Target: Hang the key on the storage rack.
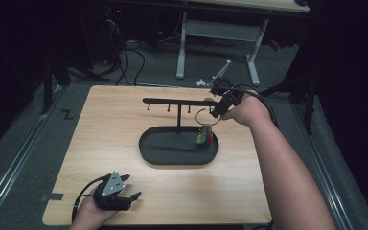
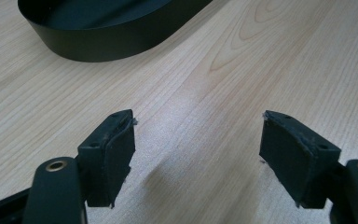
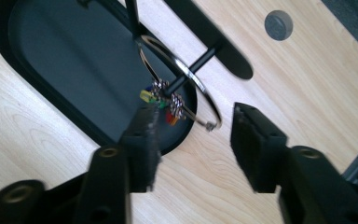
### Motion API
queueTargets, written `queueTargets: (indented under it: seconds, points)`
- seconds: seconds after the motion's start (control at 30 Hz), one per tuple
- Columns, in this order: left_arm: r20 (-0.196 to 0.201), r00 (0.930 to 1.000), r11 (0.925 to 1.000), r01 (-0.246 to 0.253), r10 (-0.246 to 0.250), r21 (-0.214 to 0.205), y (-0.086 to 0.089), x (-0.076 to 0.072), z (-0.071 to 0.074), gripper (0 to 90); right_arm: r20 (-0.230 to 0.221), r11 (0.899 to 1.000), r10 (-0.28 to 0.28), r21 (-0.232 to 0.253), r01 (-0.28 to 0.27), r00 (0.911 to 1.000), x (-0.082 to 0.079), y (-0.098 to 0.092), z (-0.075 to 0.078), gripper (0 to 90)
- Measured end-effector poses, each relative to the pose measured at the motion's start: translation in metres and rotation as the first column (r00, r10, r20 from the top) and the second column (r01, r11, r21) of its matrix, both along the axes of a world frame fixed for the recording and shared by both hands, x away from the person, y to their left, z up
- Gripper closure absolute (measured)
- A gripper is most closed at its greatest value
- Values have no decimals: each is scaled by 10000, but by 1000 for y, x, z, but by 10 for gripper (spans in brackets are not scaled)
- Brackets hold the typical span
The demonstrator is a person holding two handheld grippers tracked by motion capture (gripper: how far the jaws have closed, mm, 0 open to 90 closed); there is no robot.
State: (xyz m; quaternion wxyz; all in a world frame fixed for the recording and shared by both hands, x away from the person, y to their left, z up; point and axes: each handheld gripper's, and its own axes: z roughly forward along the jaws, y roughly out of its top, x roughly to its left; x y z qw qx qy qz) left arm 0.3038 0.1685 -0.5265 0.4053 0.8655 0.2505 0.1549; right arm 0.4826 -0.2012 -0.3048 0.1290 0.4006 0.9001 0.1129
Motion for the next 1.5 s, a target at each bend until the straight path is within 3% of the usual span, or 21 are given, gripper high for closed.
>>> queueTargets:
  seconds: [0.03, 0.3, 0.53, 0.9, 1.1, 1.27, 1.3, 1.33, 1.4, 1.43, 1.5]
  points:
    - [-61, 10000, 10000, 36, -36, 53, 0, 0, 0, 269, 104, 9999, -106, 133, 105, 9999, -4, -4, -4, 440]
    - [-62, 10000, 10000, -17, 18, 48, -1, 0, -1, 269, 593, 9980, -417, 505, 387, 9974, -16, -18, -18, 269]
    - [-81, 10000, 10000, 10, -9, 88, -1, 0, -1, 269, 631, 9952, -607, 800, 556, 9962, -26, -19, -32, 217]
    - [-116, 9999, 9999, 48, -47, 134, -2, 0, -2, 268, 1447, 9921, -797, 1079, 643, 9863, -53, -12, -63, 168]
    - [-93, 10000, 9999, 29, -28, 135, -2, -1, -2, 268, 1783, 9901, -705, 1321, 472, 9815, -62, -13, -72, 157]
    - [-68, 10000, 9999, 12, -11, 119, -3, -1, -2, 268, 2169, 9855, -961, 1576, 623, 9715, -70, -18, -81, 153]
    - [-67, 10000, 9999, 11, -10, 117, -2, -1, -2, 268, 2385, 9832, -1107, 1680, 713, 9648, -73, -20, -86, 144]
    - [-69, 10000, 9999, 10, -9, 118, -2, -1, -2, 268, 2385, 9832, -1107, 1680, 713, 9648, -73, -20, -86, 144]
    - [-55, 10000, 10000, -14, 14, 75, -3, -1, -3, 268, 2859, 9871, -1124, 1418, 740, 9516, -77, -21, -91, 132]
    - [-89, 10000, 9999, 12, -11, 114, -2, -1, -3, 268, 2934, 9785, -1455, 1841, 935, 9449, -82, -24, -96, 134]
    - [-60, 10000, 10000, -16, 16, 81, -3, -1, -3, 268, 2901, 9741, -1565, 2033, 990, 9441, -84, -25, -99, 134]
